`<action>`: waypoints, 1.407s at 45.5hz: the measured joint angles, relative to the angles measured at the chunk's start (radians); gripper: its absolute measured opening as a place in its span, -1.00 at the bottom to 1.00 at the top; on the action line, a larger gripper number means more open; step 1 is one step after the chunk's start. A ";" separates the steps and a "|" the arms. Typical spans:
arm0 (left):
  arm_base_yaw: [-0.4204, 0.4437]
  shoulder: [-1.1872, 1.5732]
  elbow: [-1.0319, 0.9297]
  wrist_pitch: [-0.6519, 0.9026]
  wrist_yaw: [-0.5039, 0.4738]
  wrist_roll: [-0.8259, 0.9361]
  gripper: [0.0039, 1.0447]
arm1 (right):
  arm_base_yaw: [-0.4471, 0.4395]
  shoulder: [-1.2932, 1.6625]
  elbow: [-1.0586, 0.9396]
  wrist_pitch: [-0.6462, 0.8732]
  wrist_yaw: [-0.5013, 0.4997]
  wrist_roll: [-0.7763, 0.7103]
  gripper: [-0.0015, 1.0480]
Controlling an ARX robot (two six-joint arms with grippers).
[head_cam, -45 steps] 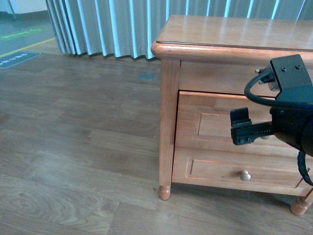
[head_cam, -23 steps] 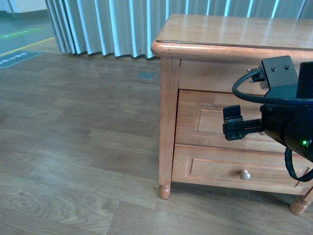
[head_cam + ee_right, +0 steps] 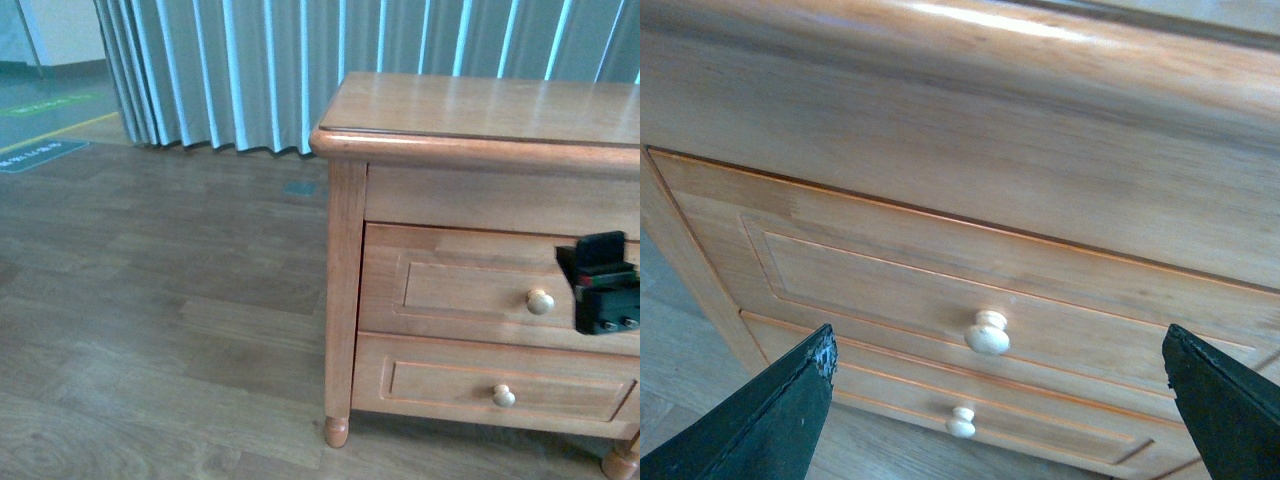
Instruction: Put charger into drawer
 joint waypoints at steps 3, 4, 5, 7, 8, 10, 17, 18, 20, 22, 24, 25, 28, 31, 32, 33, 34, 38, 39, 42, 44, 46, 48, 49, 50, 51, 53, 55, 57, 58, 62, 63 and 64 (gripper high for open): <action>0.000 0.000 0.000 0.000 0.000 0.000 0.89 | -0.023 -0.080 -0.031 -0.042 -0.022 0.002 0.84; 0.000 0.000 0.000 0.000 0.000 0.000 0.89 | -0.032 -0.114 -0.040 -0.060 -0.031 0.003 0.84; 0.000 0.000 0.000 0.000 0.000 0.000 0.89 | -0.040 -0.147 -0.048 -0.077 -0.039 0.005 0.84; 0.000 0.000 0.000 0.000 0.000 0.000 0.89 | -0.053 -0.198 -0.056 -0.108 -0.051 0.007 0.84; 0.000 0.000 0.000 0.000 0.000 0.000 0.89 | -0.065 -0.248 -0.063 -0.138 -0.063 0.012 0.84; 0.000 0.000 0.000 0.000 0.000 0.000 0.89 | -0.084 -0.333 -0.072 -0.191 -0.087 0.020 0.84; 0.000 0.000 0.000 0.000 0.000 0.000 0.89 | -0.153 -0.582 -0.113 -0.347 -0.161 0.050 0.84; 0.000 0.000 0.000 0.000 0.000 0.000 0.89 | -0.163 -0.609 -0.120 -0.362 -0.169 0.055 0.84; 0.000 0.000 0.000 0.000 0.000 0.000 0.89 | -0.185 -0.661 -0.135 -0.391 -0.185 0.059 0.84; 0.000 0.000 0.000 0.000 0.000 0.000 0.89 | -0.209 -0.709 -0.149 -0.421 -0.208 0.067 0.84; 0.000 0.000 0.000 0.000 0.000 0.000 0.89 | -0.235 -0.756 -0.162 -0.455 -0.236 0.074 0.84; 0.000 0.000 0.000 0.000 0.000 0.000 0.89 | -0.249 -0.778 -0.167 -0.472 -0.251 0.076 0.84; 0.000 0.000 0.000 0.000 0.000 0.000 0.89 | -0.292 -0.837 -0.184 -0.513 -0.296 0.085 0.84; 0.000 0.000 0.000 0.000 0.000 0.000 0.89 | -0.313 -0.866 -0.190 -0.521 -0.303 0.090 0.84; 0.000 0.000 0.000 0.000 0.000 0.000 0.89 | -0.316 -0.870 -0.190 -0.521 -0.303 0.091 0.84; 0.000 0.000 0.000 0.000 0.000 0.000 0.89 | -0.318 -0.872 -0.190 -0.521 -0.303 0.092 0.84; 0.000 0.000 0.000 0.000 0.000 0.000 0.89 | -0.318 -0.873 -0.190 -0.521 -0.304 0.092 0.84; 0.000 0.000 0.000 0.000 0.000 0.000 0.89 | -0.318 -0.871 -0.190 -0.522 -0.306 0.092 0.84; 0.000 0.000 0.000 0.000 0.000 0.000 0.89 | -0.318 -0.871 -0.190 -0.522 -0.308 0.093 0.84; 0.000 0.000 0.000 0.000 0.000 0.000 0.89 | -0.319 -0.872 -0.190 -0.522 -0.308 0.093 0.84; 0.000 0.000 0.000 0.000 0.000 0.000 0.89 | -0.311 -0.874 -0.203 -0.487 -0.281 0.095 0.77; 0.000 0.000 0.000 0.000 0.000 0.000 0.89 | -0.298 -0.882 -0.230 -0.427 -0.216 0.095 0.64; 0.000 0.000 0.000 0.000 0.000 0.000 0.89 | -0.282 -0.905 -0.262 -0.397 -0.179 0.096 0.47; 0.000 0.000 0.000 0.000 0.000 0.000 0.89 | -0.276 -0.916 -0.273 -0.394 -0.171 0.096 0.40; 0.000 0.000 0.000 0.000 0.000 0.000 0.89 | -0.266 -0.930 -0.288 -0.394 -0.163 0.096 0.30; 0.000 0.000 0.000 0.000 0.000 0.000 0.89 | -0.257 -0.945 -0.302 -0.394 -0.155 0.095 0.20; 0.000 0.000 0.000 0.000 0.000 0.000 0.89 | -0.242 -0.966 -0.323 -0.394 -0.142 0.096 0.03; 0.000 0.000 0.000 0.000 0.000 0.000 0.89 | -0.232 -0.982 -0.338 -0.398 -0.134 0.096 -0.10; 0.000 0.000 0.000 0.000 0.000 0.000 0.89 | -0.222 -0.999 -0.349 -0.403 -0.126 0.096 -0.24; 0.000 0.000 0.000 0.000 0.000 0.000 0.89 | -0.218 -1.009 -0.355 -0.406 -0.121 0.096 -0.31; 0.000 0.000 0.000 0.000 0.000 0.000 0.89 | -0.183 -1.059 -0.385 -0.426 -0.078 0.096 -0.68; 0.000 0.000 0.000 0.000 0.000 0.000 0.89 | -0.154 -1.074 -0.393 -0.434 -0.030 0.096 -0.78; 0.000 0.000 0.000 0.000 0.000 0.000 0.89 | -0.130 -1.088 -0.400 -0.440 -0.013 0.096 -0.89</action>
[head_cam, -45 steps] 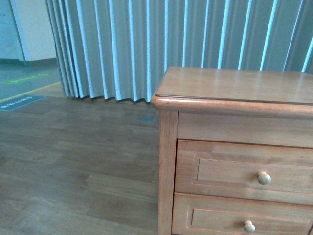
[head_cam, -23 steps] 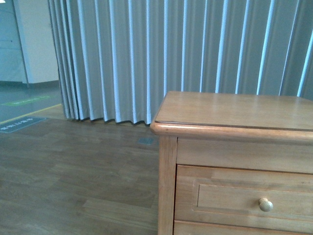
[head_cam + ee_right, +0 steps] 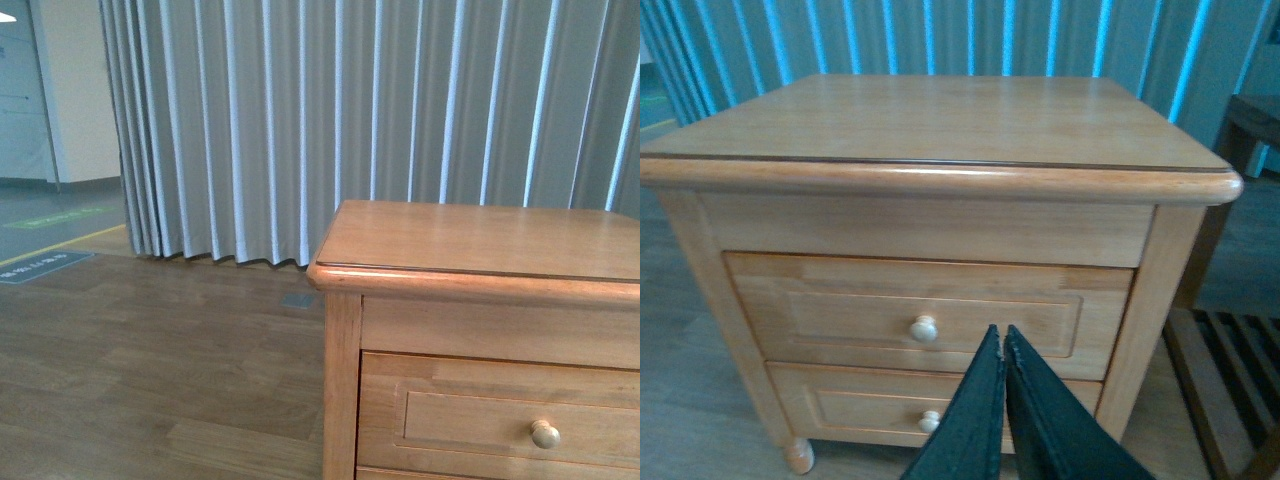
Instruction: Put charger into drawer
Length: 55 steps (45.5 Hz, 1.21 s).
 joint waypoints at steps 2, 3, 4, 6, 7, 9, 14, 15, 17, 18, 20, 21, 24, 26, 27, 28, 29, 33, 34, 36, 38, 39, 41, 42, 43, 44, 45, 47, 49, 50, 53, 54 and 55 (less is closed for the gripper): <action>0.000 0.000 0.000 0.000 0.000 0.000 0.89 | 0.026 -0.026 -0.013 -0.013 0.002 0.000 -0.96; 0.000 0.000 0.000 0.000 0.000 0.000 0.89 | 0.030 -0.035 -0.017 -0.018 0.003 -0.001 -0.96; 0.000 0.000 0.000 0.000 0.000 0.000 0.89 | 0.031 -0.043 -0.020 -0.023 0.003 0.000 -0.97; 0.000 0.000 0.000 0.000 0.000 0.000 0.89 | 0.032 -0.059 -0.025 -0.032 0.005 0.000 -0.97; 0.000 0.000 0.000 0.000 0.000 0.000 0.89 | 0.032 -0.067 -0.027 -0.036 0.007 0.000 -0.97; 0.000 0.000 0.000 0.000 0.000 0.000 0.89 | 0.032 -0.084 -0.033 -0.047 0.009 0.000 -0.97; 0.000 0.000 0.000 0.000 0.000 0.000 0.89 | 0.032 -0.131 -0.050 -0.078 0.010 0.000 -0.97; 0.000 0.000 0.000 0.000 0.000 0.000 0.89 | 0.032 -0.138 -0.051 -0.082 0.010 0.000 -0.97; 0.000 0.000 0.000 0.000 0.000 0.000 0.89 | 0.033 -0.156 -0.056 -0.096 0.010 0.000 -0.97; 0.000 0.000 0.000 0.000 0.000 0.000 0.89 | 0.033 -0.163 -0.058 -0.101 0.010 0.000 -0.97; 0.000 0.000 0.000 0.000 0.000 0.000 0.89 | 0.033 -0.178 -0.062 -0.113 0.010 0.000 -0.97; 0.000 0.000 0.000 0.000 0.000 0.000 0.89 | 0.033 -0.185 -0.063 -0.117 0.010 0.000 -0.97; 0.000 0.000 0.000 0.000 0.000 0.000 0.89 | 0.033 -0.210 -0.096 -0.103 0.009 0.000 -0.97; 0.000 0.000 0.000 0.000 0.000 0.000 0.89 | 0.033 -0.226 -0.097 -0.119 0.010 0.000 -0.97; 0.000 0.000 0.000 0.000 0.000 0.000 0.89 | 0.033 -0.236 -0.097 -0.130 0.010 0.000 -0.97; 0.000 0.000 0.000 0.000 0.000 0.000 0.89 | 0.033 -0.248 -0.097 -0.140 0.010 0.000 -0.97; 0.000 0.000 0.000 0.000 0.000 0.000 0.89 | 0.033 -0.258 -0.097 -0.149 0.010 0.000 -0.97; 0.000 0.000 0.000 0.000 0.000 0.000 0.89 | 0.033 -0.293 -0.097 -0.182 0.010 0.000 -0.97; 0.000 0.000 0.000 0.000 0.000 0.000 0.89 | 0.033 -0.301 -0.097 -0.191 0.010 0.000 -0.97; 0.000 0.000 0.000 0.000 0.000 0.000 0.89 | 0.033 -0.314 -0.097 -0.204 0.010 0.000 -0.97; 0.000 0.000 0.000 0.000 0.000 0.000 0.89 | 0.033 -0.326 -0.097 -0.217 0.010 0.000 -0.97; 0.000 0.000 0.000 0.000 0.000 0.000 0.89 | 0.033 -0.333 -0.097 -0.224 0.010 0.000 -0.97; 0.000 0.000 0.000 0.000 0.000 0.000 0.89 | 0.033 -0.347 -0.097 -0.236 0.010 0.000 -0.97; 0.000 0.000 0.000 0.000 0.000 0.000 0.89 | 0.033 -0.361 -0.096 -0.251 0.010 0.000 -0.97; 0.000 0.000 0.000 0.000 0.000 0.000 0.89 | 0.033 -0.402 -0.095 -0.307 0.010 0.000 -0.97; 0.000 0.000 0.000 0.000 0.000 0.000 0.89 | 0.033 -0.421 -0.095 -0.337 0.010 0.000 -0.97; 0.000 0.000 0.000 0.000 -0.001 0.000 0.89 | 0.033 -0.468 -0.095 -0.394 0.009 0.000 -0.97; 0.000 0.000 0.000 0.000 0.000 0.000 0.89 | 0.033 -0.513 -0.095 -0.412 0.010 0.000 -0.97; 0.000 0.000 0.000 0.000 0.000 0.000 0.89 | 0.033 -0.520 -0.095 -0.414 0.010 0.000 -0.97; 0.000 0.000 0.000 0.000 0.000 0.000 0.89 | 0.033 -0.520 -0.095 -0.417 0.010 0.000 -0.97; 0.000 0.000 0.000 0.000 -0.001 0.000 0.89 | 0.033 -0.520 -0.095 -0.417 0.009 0.000 -0.97; 0.000 0.000 0.000 0.000 0.000 0.000 0.89 | 0.033 -0.521 -0.095 -0.417 0.010 0.000 -0.97; 0.000 0.000 0.000 0.000 0.000 0.000 0.89 | 0.033 -0.521 -0.095 -0.417 0.010 0.000 -0.97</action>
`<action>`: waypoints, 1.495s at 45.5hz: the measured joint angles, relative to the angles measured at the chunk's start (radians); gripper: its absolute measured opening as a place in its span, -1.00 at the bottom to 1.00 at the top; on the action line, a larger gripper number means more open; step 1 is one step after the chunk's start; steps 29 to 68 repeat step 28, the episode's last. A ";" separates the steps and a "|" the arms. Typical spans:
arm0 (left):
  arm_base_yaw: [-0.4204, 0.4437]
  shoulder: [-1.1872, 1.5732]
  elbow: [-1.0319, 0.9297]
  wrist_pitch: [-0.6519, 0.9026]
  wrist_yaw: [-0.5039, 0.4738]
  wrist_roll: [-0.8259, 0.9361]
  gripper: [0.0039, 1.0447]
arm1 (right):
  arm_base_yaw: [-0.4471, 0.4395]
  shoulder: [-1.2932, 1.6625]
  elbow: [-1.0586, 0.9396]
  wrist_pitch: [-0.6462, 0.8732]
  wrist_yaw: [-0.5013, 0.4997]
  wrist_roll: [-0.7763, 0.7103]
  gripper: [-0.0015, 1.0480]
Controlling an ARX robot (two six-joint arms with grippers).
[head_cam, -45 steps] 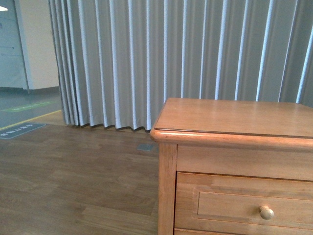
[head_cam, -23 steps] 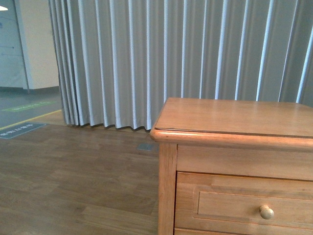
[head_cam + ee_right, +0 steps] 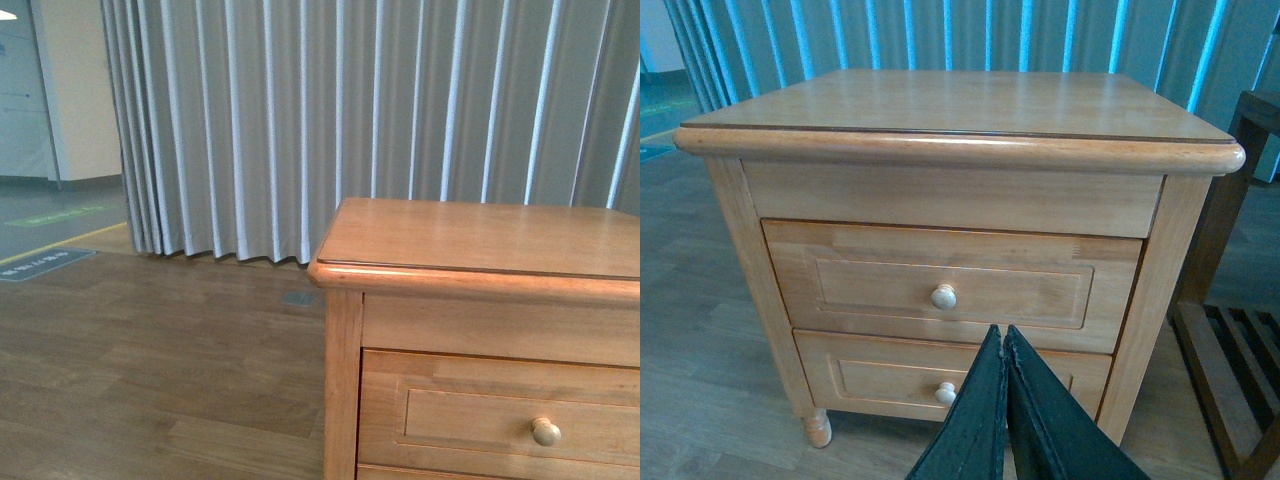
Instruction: Put charger into drawer
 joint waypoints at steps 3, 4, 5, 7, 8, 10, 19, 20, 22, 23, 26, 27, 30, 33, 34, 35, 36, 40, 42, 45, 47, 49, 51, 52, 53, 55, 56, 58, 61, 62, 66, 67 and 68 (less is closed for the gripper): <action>0.000 0.000 0.000 0.000 0.000 0.000 0.89 | 0.000 0.000 0.000 0.000 0.000 0.000 -0.97; 0.000 0.000 0.000 0.000 0.000 0.000 0.89 | 0.000 0.000 0.000 0.000 0.000 0.000 -0.97; 0.000 0.000 0.000 0.000 0.000 0.000 0.89 | 0.000 0.000 0.000 0.000 0.000 0.000 -0.97; 0.000 0.000 0.000 0.000 0.000 0.000 0.89 | 0.000 0.000 0.000 0.000 0.000 0.000 -0.97; 0.000 0.000 0.000 0.000 0.000 0.000 0.89 | 0.000 0.000 0.000 0.000 0.000 -0.001 -0.96; 0.000 0.000 0.000 0.000 0.000 0.000 0.89 | 0.000 0.000 0.000 0.000 0.000 0.000 -0.86; 0.000 0.000 0.000 0.000 0.000 0.000 0.89 | 0.000 0.000 0.000 0.000 0.000 0.000 -0.22; 0.000 0.000 0.000 0.000 0.000 0.000 0.89 | 0.000 0.000 0.000 0.000 0.000 0.000 -0.16; 0.000 0.000 0.000 0.000 0.000 0.000 0.89 | 0.000 0.000 0.000 0.000 0.000 0.000 -0.02; 0.000 0.000 0.000 0.000 0.000 0.000 0.89 | 0.000 0.000 0.000 0.000 0.000 0.000 0.05; 0.000 0.000 0.000 0.000 0.000 0.000 0.89 | 0.000 0.000 0.000 0.000 0.000 0.000 0.28; 0.000 0.000 0.000 0.000 0.000 0.000 0.89 | 0.000 0.000 0.000 0.000 0.000 0.000 0.39; 0.000 0.000 0.000 0.000 0.000 0.000 0.89 | 0.000 0.000 0.000 0.000 0.000 0.000 0.49; 0.000 0.000 0.000 0.000 0.000 0.000 0.89 | 0.000 0.000 0.000 0.000 0.000 0.000 0.49; 0.000 0.000 0.000 0.000 0.000 0.000 0.89 | 0.000 0.000 0.000 0.000 0.000 0.000 0.49; 0.000 0.000 0.000 0.000 0.000 0.000 0.89 | 0.000 0.000 0.000 0.000 0.000 0.000 0.49; 0.000 0.000 0.000 0.000 0.000 0.000 0.89 | 0.000 0.000 0.000 0.000 0.000 0.000 0.49; 0.000 0.000 0.000 0.000 0.000 0.000 0.89 | 0.000 0.000 0.000 0.000 0.000 0.000 0.49; 0.000 0.000 0.000 0.000 0.000 0.000 0.89 | 0.000 0.000 0.000 0.000 0.000 0.000 0.49; 0.000 0.000 0.000 0.000 0.000 0.000 0.89 | 0.000 0.000 0.000 0.000 0.000 0.000 0.49; 0.000 0.000 0.000 0.000 0.000 0.000 0.89 | 0.000 0.000 0.000 0.000 0.000 0.000 0.49; 0.000 0.000 0.000 0.000 0.000 0.000 0.89 | 0.000 0.000 0.000 0.000 0.000 0.000 0.49; 0.000 0.000 0.000 0.000 0.000 0.000 0.89 | 0.000 0.000 0.000 0.000 0.000 0.000 0.49; 0.000 0.000 0.000 0.000 0.000 0.000 0.89 | 0.000 0.000 0.000 0.000 0.000 0.000 0.49; 0.000 0.000 0.000 0.000 0.000 0.000 0.89 | 0.000 0.000 0.000 0.000 0.000 0.000 0.49; 0.000 0.000 0.000 0.000 0.000 0.000 0.89 | 0.000 0.000 0.000 0.000 0.000 0.000 0.49; 0.000 0.000 0.000 0.000 0.000 0.000 0.89 | 0.000 0.000 0.000 0.000 0.000 0.000 0.49; 0.000 0.000 0.000 0.000 0.000 0.000 0.89 | 0.000 0.000 0.000 0.000 0.000 0.000 0.49; 0.000 0.000 0.000 0.000 0.000 0.000 0.89 | 0.000 0.000 0.000 0.000 0.000 0.000 0.49; 0.000 0.000 0.000 0.000 0.000 0.000 0.89 | 0.000 0.000 0.000 0.000 0.000 0.000 0.49; 0.000 0.000 0.000 0.000 0.000 0.000 0.89 | 0.000 0.000 0.000 0.000 0.000 0.000 0.49; 0.000 0.000 0.000 0.000 0.000 0.000 0.89 | 0.000 0.000 0.000 0.000 0.000 0.000 0.49; 0.000 0.000 0.000 0.000 0.000 0.000 0.89 | 0.000 0.000 0.000 0.000 0.000 0.000 0.49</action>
